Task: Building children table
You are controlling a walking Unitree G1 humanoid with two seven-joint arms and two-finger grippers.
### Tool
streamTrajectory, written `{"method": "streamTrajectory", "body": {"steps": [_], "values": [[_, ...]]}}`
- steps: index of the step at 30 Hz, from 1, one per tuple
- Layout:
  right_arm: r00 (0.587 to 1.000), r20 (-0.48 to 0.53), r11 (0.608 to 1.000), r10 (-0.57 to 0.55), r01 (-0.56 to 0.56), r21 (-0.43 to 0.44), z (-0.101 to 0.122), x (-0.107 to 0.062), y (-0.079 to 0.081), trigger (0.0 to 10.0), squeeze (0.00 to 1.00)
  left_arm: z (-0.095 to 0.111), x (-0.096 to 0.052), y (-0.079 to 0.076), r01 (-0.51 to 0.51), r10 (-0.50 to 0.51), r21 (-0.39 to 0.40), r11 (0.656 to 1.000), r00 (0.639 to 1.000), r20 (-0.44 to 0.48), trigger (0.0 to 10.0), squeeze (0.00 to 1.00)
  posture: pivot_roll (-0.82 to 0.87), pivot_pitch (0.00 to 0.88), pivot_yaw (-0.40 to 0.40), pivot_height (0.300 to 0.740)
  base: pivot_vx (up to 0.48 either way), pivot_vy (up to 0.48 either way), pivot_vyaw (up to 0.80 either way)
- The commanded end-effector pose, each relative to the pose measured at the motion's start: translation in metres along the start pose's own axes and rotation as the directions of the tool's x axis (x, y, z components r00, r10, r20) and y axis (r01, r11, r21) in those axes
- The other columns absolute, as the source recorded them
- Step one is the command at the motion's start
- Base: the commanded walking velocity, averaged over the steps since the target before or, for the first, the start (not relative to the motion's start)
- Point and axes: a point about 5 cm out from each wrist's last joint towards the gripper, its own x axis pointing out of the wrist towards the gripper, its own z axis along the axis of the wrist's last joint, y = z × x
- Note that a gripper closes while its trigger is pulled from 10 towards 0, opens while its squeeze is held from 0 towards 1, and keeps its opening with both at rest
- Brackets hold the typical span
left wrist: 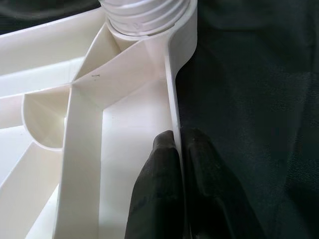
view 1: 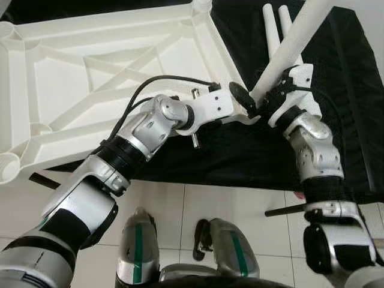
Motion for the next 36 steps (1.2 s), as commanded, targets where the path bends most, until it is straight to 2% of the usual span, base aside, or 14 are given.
{"method": "streamTrajectory", "body": {"steps": [1,4,7,10,11,12,13,14,29,30,34,36], "values": [[1.0,-0.002,1.0,0.012,-0.012,0.008,-0.002,0.0,0.0,10.0,0.0,-0.021,0.008,-0.022,0.175,-0.176,-0.024,0.984,0.979,-0.098,10.0,0.0,0.05,0.019,-0.043,0.74,0.0,0.0,0.0],[1.0,-0.008,1.0,0.017,-0.017,0.004,-0.002,-0.001,-0.006,10.0,0.0,-0.021,0.008,-0.021,0.173,-0.174,-0.025,0.985,0.98,-0.098,10.0,0.0,0.05,0.021,-0.042,0.74,0.0,0.0,0.0],[1.0,-0.03,1.0,-0.007,0.007,0.0,-0.006,-0.004,-0.019,10.0,0.0,-0.02,0.008,-0.021,0.172,-0.173,-0.025,0.985,0.98,-0.098,10.0,0.0,0.05,0.021,-0.042,0.74,0.0,0.0,0.0],[0.999,-0.032,1.0,-0.009,0.009,0.004,-0.007,-0.004,-0.021,10.0,0.0,-0.02,0.008,-0.021,0.172,-0.173,-0.025,0.985,0.98,-0.097,10.0,0.0,0.05,0.021,-0.042,0.74,0.0,0.0,0.0],[0.999,-0.035,1.0,-0.008,0.008,0.008,-0.008,-0.004,-0.021,5.2,0.0,-0.02,0.008,-0.021,0.172,-0.174,-0.025,0.985,0.98,-0.097,10.0,0.0,0.04,0.024,-0.04,0.74,0.0,0.0,0.0],[0.999,-0.035,1.0,-0.008,0.008,0.008,-0.008,-0.004,-0.021,5.2,0.0,-0.02,0.008,-0.021,0.172,-0.174,-0.025,0.985,0.98,-0.097,10.0,0.0,0.04,0.024,-0.04,0.74,0.0,0.0,0.0],[0.999,-0.036,1.0,-0.001,0.002,0.017,-0.009,-0.005,-0.022,1.0,0.0,-0.02,0.008,-0.021,0.173,-0.174,-0.024,0.985,0.98,-0.097,10.0,0.0,0.04,0.027,-0.039,0.74,0.0,0.0,0.0],[0.999,-0.036,1.0,0.0,0.0,0.024,-0.01,-0.006,-0.022,0.0,0.0,-0.02,0.008,-0.021,0.174,-0.175,-0.024,0.985,0.98,-0.096,10.0,0.0,0.04,0.027,-0.039,0.74,0.0,0.0,0.0],[1.0,-0.024,0.999,0.011,-0.01,0.045,-0.014,-0.008,-0.024,0.0,0.0,-0.019,0.009,-0.021,0.177,-0.179,-0.022,0.984,0.979,-0.096,10.0,0.0,0.04,0.029,-0.038,0.74,0.0,0.0,0.0],[1.0,-0.024,0.999,-0.002,0.003,0.044,-0.014,-0.007,-0.024,10.0,0.0,-0.019,0.009,-0.021,0.177,-0.179,-0.022,0.984,0.979,-0.096,10.0,0.0,0.04,0.029,-0.038,0.74,0.0,0.0,0.0],[0.997,-0.016,0.994,-0.082,0.083,0.067,-0.012,-0.003,-0.021,10.0,0.0,-0.019,0.009,-0.022,0.179,-0.18,-0.023,0.984,0.979,-0.095,10.0,0.0,0.04,0.033,-0.042,0.74,0.0,0.0,0.0],[0.997,-0.016,0.994,-0.082,0.083,0.067,-0.012,-0.003,-0.021,10.0,0.0,-0.019,0.009,-0.022,0.179,-0.18,-0.023,0.984,0.979,-0.095,10.0,0.0,0.04,0.033,-0.042,0.74,0.0,0.0,0.0]]}}
